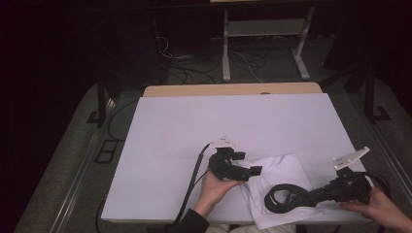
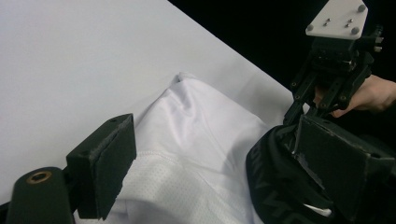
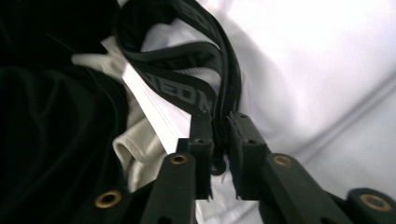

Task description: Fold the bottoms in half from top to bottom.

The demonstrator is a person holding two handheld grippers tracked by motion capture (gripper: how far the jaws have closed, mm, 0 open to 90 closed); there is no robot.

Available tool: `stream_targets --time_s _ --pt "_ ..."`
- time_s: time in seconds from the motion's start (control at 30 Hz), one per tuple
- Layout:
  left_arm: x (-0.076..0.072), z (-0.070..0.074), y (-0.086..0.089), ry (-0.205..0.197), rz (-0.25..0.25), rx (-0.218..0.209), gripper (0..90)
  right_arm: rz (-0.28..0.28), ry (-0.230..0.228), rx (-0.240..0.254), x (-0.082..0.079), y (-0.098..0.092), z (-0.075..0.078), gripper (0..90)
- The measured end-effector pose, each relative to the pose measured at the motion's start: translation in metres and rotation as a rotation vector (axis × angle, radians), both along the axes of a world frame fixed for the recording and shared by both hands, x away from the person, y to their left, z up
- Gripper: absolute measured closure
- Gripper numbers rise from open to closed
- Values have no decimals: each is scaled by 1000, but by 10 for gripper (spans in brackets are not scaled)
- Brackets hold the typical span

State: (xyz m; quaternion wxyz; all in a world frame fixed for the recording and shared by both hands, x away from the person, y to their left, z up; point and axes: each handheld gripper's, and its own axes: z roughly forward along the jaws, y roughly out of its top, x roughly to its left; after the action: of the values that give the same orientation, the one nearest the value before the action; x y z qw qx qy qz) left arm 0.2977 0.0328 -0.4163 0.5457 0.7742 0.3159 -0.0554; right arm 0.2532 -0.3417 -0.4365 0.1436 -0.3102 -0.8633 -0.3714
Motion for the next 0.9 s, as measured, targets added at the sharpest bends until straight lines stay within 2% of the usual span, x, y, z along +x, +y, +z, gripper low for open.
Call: stream_targets --time_s 0.07,0.17,0.27,0.37,0.43,0.53,0.67,0.8,0.9 --pt "0 0 1 -1 1 -4 119 -16 -8 -16 -1 0 0 576" --pt "1 1 1 0 3 -10 118 -54 -17 15 1 -2 5 419" --pt "1 1 1 0 4 -13 118 -81 -41 57 7 -3 14 353" --pt "2 1 2 -1 7 -16 118 -126 -81 79 16 2 25 342" --pt "3 0 2 3 9 -22 118 -154 -103 100 23 8 30 357" --pt "5 0 3 6 13 -23 118 -186 -122 102 33 21 35 416" --pt "6 -1 4 10 21 -28 118 -207 -134 81 42 40 37 569" --pt "8 -2 4 13 26 -30 119 -210 -108 26 48 60 36 740" --pt "9 -3 3 17 25 -29 121 -192 -82 -32 51 75 32 788"
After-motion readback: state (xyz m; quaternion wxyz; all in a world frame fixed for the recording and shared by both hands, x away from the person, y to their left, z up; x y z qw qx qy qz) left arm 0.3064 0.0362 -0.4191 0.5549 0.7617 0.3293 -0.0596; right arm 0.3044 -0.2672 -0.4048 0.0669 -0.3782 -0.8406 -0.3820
